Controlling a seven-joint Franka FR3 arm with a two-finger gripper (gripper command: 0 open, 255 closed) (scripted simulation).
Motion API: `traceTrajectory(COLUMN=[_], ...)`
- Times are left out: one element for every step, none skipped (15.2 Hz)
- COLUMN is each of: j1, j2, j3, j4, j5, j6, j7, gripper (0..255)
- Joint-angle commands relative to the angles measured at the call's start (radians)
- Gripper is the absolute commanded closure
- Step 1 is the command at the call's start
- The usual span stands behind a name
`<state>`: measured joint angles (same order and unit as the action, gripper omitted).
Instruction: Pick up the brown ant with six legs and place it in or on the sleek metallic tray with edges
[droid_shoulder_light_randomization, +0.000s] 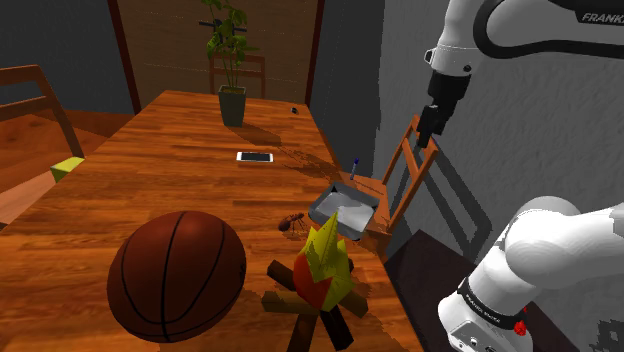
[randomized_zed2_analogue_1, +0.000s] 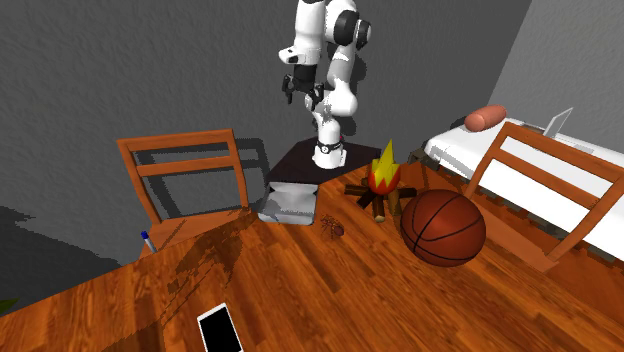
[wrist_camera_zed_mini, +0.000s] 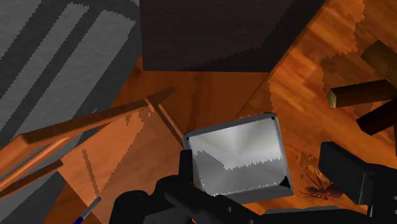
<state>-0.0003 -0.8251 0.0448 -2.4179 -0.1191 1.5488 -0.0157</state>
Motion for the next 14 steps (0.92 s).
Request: traceTrajectory(j1=[0.0, 0.008, 0.016, 0.024, 0.033, 0.041, 0.049, 0.058, 0.066, 0.075, 0.083, 0.092, 0.101, 0.11], j2=[0.0, 0.021, 0.043, 0.066, 0.09, 0.116, 0.143, 0.171, 0.2, 0.23, 0.261, 0.293, 0.325, 0.358], j3=[0.0, -0.007, -0.013, -0.019, -0.025, -0.031, -0.036, -0.041, -0.046, -0.05, -0.054, -0.058, -0.062, -0.065], j4=[0.0, -0.014, -0.026, -0.037, -0.047, -0.056, -0.063, -0.069, -0.074, -0.077, -0.079, -0.08, -0.079, -0.077], j5=[0.0, 0.002, 0.003, 0.005, 0.008, 0.01, 0.013, 0.016, 0.02, 0.024, 0.029, 0.034, 0.039, 0.045], j6=[0.0, 0.037, 0.073, 0.11, 0.146, 0.182, 0.218, 0.254, 0.289, 0.324, 0.358, 0.392, 0.425, 0.458], j7=[0.0, -0.016, -0.032, -0.048, -0.065, -0.081, -0.098, -0.115, -0.132, -0.149, -0.167, -0.185, -0.203, -0.222], gripper=[0, 0, 0, 0, 0, 0, 0, 0, 0, 0, 0, 0, 0, 0])
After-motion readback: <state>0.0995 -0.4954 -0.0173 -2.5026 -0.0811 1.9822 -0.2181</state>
